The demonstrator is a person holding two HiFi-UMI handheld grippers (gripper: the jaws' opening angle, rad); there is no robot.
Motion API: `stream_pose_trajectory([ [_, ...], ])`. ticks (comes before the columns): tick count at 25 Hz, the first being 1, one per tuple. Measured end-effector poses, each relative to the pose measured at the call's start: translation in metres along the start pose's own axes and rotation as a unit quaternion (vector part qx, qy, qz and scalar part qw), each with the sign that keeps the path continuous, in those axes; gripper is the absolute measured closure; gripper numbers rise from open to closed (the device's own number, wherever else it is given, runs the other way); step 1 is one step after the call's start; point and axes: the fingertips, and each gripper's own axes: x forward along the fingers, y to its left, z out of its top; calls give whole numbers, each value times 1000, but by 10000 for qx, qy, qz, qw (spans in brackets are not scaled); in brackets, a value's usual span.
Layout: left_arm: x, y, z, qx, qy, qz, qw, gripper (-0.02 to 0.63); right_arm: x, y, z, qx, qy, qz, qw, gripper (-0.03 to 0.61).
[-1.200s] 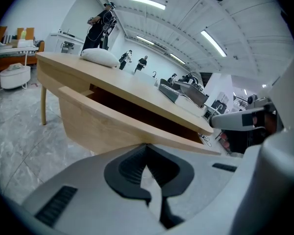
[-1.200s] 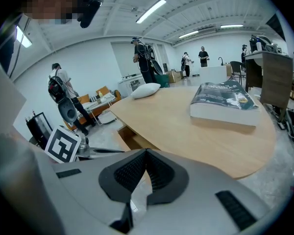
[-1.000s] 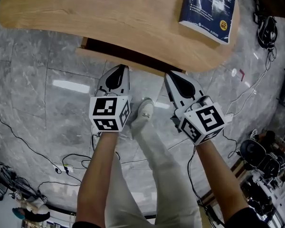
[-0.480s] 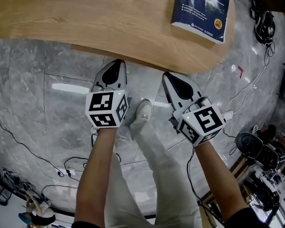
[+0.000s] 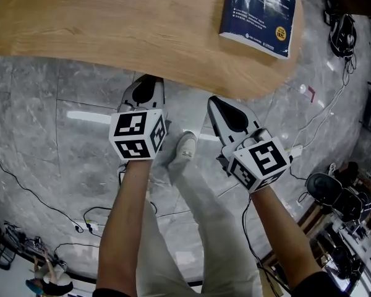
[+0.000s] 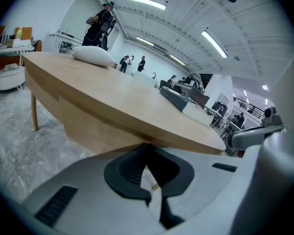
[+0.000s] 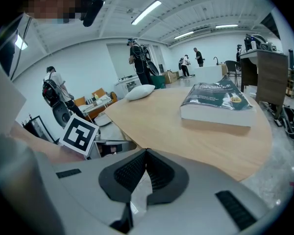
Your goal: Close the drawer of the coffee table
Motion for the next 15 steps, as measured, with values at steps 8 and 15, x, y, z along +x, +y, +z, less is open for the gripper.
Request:
stream_pose_trajectory([
  [8, 3, 0, 1, 21, 11, -10, 10000, 612, 1, 2, -5, 35, 19, -1, 10000, 565],
  [15, 7, 0, 4, 74, 90, -24, 9999, 612, -1, 1, -4, 82, -8, -10, 10000, 565],
])
